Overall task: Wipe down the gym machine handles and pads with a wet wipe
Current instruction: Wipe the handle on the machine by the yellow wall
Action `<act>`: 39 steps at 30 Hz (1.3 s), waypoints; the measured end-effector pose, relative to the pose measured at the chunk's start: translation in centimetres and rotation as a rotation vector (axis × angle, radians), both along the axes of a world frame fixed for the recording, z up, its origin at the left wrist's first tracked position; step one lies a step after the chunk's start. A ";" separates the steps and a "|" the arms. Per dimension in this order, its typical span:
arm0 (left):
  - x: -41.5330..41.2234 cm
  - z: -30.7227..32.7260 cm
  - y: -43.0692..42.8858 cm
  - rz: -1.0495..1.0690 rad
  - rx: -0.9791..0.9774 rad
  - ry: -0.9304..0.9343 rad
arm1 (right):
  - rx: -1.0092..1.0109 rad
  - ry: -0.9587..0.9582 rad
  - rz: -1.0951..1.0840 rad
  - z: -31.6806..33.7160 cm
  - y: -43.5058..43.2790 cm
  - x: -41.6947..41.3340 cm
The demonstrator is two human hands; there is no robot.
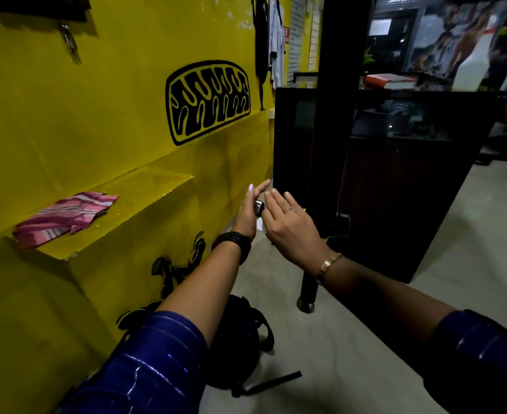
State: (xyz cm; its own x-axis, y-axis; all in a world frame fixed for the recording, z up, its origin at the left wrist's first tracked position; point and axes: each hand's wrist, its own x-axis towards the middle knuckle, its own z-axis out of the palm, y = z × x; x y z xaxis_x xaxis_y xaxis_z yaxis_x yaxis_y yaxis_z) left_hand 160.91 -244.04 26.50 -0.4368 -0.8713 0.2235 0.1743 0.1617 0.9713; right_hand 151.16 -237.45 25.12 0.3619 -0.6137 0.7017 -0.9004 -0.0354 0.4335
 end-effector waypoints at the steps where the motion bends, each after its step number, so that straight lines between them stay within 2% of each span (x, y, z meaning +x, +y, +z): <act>1: 0.2 -0.1 0.3 0.005 -0.037 -0.006 | 0.047 -0.025 0.002 -0.2 0.0 0.1; 3: 0.2 -0.5 0.4 0.038 -0.172 -0.118 | 0.098 -0.042 0.031 -0.7 -0.1 0.0; 7: 0.8 -1.3 -0.3 0.191 -0.540 -0.593 | 0.118 0.058 0.114 -1.2 1.0 -1.1; 9: 1.1 -1.4 -0.5 0.212 -0.621 -0.745 | 0.104 0.107 0.149 -0.3 1.7 -1.3; 11: 1.1 -1.2 -0.6 0.214 -0.626 -0.814 | 0.079 0.062 0.125 0.8 1.7 -1.3; 13: 1.0 -1.1 -0.7 0.217 -0.597 -0.832 | 0.056 0.017 0.023 1.6 1.4 -1.0; 16: 1.0 -0.9 -0.5 0.220 -0.582 -0.851 | 0.062 0.054 -0.091 -0.3 1.4 -0.4; 21: 1.5 -0.7 -0.2 0.196 -0.629 -0.915 | 0.241 0.118 -0.045 -4.6 4.3 -1.0; 24: 1.2 -0.8 -0.2 0.216 -0.617 -0.901 | 0.112 0.113 0.037 -3.7 4.4 -0.8; 25: 1.1 -0.9 -0.3 0.220 -0.609 -0.904 | 0.035 0.127 0.032 -3.1 3.5 -0.6; 27: 1.0 -1.1 -0.3 0.232 -0.600 -0.913 | 0.020 0.143 -0.070 -1.6 1.6 0.2; 30: 1.0 -1.3 -0.1 0.231 -0.564 -0.807 | 0.044 0.120 -0.232 -1.6 1.8 -1.2; 34: 1.1 -1.2 -0.2 0.196 -0.515 -0.729 | 0.075 0.246 -0.110 -4.5 4.2 -2.2; 36: 1.0 -1.1 -0.1 0.185 -0.449 -0.644 | 0.142 0.226 -0.069 -5.1 4.7 -1.5; 39: 0.7 -1.2 -0.5 0.154 -0.332 -0.549 | 0.065 0.124 -0.023 -3.3 3.6 -1.1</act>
